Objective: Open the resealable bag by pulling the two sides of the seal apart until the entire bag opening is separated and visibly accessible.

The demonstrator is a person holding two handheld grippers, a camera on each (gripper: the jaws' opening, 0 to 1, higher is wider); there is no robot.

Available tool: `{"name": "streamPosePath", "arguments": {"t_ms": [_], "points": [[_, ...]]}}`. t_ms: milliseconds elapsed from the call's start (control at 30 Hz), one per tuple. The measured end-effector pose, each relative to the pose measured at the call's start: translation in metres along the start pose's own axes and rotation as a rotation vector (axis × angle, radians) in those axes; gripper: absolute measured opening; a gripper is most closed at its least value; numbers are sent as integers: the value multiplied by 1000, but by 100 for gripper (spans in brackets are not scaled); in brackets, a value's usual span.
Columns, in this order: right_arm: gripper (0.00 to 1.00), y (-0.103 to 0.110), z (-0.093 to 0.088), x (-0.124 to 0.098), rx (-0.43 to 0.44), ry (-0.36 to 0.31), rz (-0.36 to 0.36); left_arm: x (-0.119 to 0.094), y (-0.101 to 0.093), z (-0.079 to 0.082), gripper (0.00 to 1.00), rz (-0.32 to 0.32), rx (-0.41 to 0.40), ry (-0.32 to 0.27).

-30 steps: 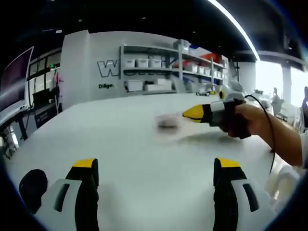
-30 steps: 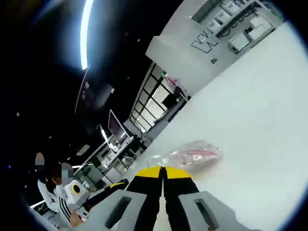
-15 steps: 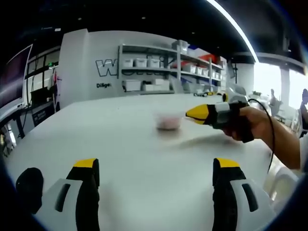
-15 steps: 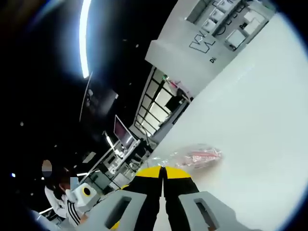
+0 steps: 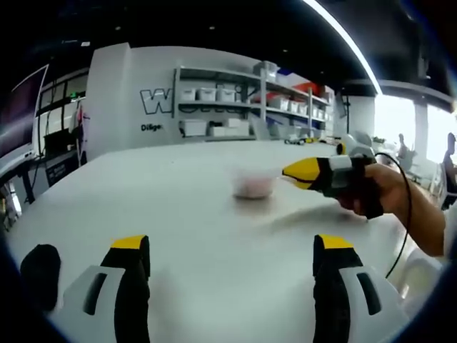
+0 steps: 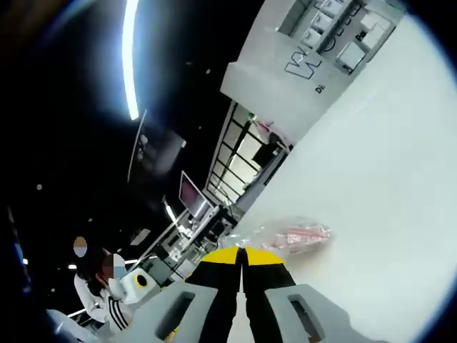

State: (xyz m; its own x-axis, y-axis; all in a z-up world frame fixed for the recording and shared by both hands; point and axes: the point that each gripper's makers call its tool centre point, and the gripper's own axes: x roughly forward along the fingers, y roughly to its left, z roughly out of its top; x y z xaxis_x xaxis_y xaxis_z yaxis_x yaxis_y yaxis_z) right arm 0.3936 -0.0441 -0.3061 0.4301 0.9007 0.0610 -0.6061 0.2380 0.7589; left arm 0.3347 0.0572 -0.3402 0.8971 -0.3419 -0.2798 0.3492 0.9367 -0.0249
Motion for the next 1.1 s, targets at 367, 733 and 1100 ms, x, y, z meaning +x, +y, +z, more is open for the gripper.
{"name": "streamPosePath", "arguments": {"t_ms": [367, 733, 1100], "points": [[0, -1, -2, -5, 3, -3, 1, -3, -9, 3, 92, -29, -28, -17], [0, 15, -15, -14, 5, 8, 28, -7, -25, 5, 87, -80, -70, -43], [0, 28, -31, -17, -9, 10, 36, -9, -38, 11, 81, -130, -123, -78]]}}
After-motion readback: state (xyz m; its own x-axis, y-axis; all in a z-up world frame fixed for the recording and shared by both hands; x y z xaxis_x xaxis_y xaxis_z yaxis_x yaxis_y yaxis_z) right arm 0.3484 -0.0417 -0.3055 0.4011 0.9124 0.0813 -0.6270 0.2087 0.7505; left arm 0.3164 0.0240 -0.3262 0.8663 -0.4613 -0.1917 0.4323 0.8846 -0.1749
